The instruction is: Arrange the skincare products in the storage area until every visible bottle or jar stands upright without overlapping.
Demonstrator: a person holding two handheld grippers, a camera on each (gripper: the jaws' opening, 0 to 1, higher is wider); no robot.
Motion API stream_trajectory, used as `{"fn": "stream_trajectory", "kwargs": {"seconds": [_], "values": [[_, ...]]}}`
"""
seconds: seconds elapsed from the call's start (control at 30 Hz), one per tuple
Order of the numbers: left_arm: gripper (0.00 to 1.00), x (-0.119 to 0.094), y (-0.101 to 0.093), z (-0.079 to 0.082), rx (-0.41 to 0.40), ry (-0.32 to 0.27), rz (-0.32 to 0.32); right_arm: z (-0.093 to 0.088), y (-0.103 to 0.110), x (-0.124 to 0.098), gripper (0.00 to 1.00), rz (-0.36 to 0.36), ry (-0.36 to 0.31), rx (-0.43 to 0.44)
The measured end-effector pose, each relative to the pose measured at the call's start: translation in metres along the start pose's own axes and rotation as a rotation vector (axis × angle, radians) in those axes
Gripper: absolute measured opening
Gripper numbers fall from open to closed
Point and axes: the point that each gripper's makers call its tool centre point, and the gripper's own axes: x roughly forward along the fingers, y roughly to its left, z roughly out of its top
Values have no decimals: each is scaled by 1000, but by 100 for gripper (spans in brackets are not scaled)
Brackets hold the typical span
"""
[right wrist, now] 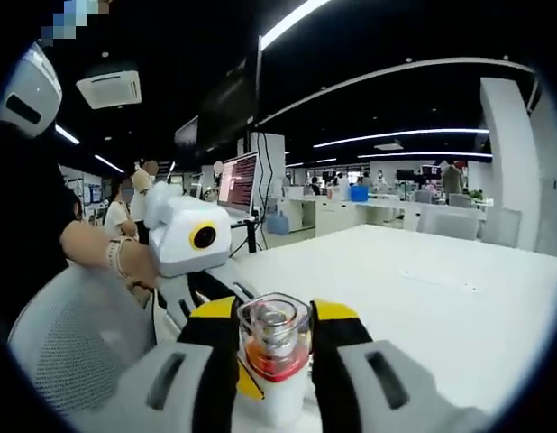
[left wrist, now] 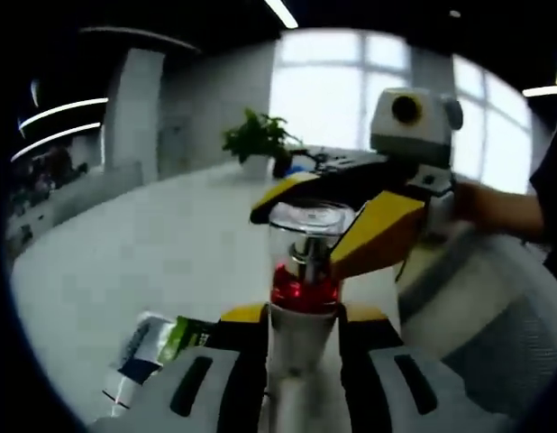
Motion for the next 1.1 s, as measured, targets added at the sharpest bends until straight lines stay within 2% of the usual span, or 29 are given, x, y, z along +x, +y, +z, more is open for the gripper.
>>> {"fn": "stream_trajectory", "kwargs": {"seconds": [0.13,0.3,0.43,0.67,0.73,0.9,0.97,1.03,1.1], "values": [[26,-1,2,-5,8,20,6,0,-3,-2,30,-5,-3,-3],[24,2,2,-11,68,61,26,1,-4,-4,30,-15,-6,3],[24,3,3,-10,66,56,36,2,-2,-4,30,-22,-9,6],[24,6,2,-9,73,49,58,3,-3,-5,32,-40,-10,70],[24,6,4,-8,60,47,62,2,-5,-6,33,-42,-13,112],[24,8,4,-7,57,40,71,2,-6,-6,35,-53,-15,142],[24,8,5,-7,55,36,73,-1,-4,-5,38,-48,-3,157],[23,8,6,-6,55,33,76,-10,-4,-4,45,-64,48,156],[23,8,6,-7,64,38,80,-19,-2,-2,42,-46,89,161]]}}
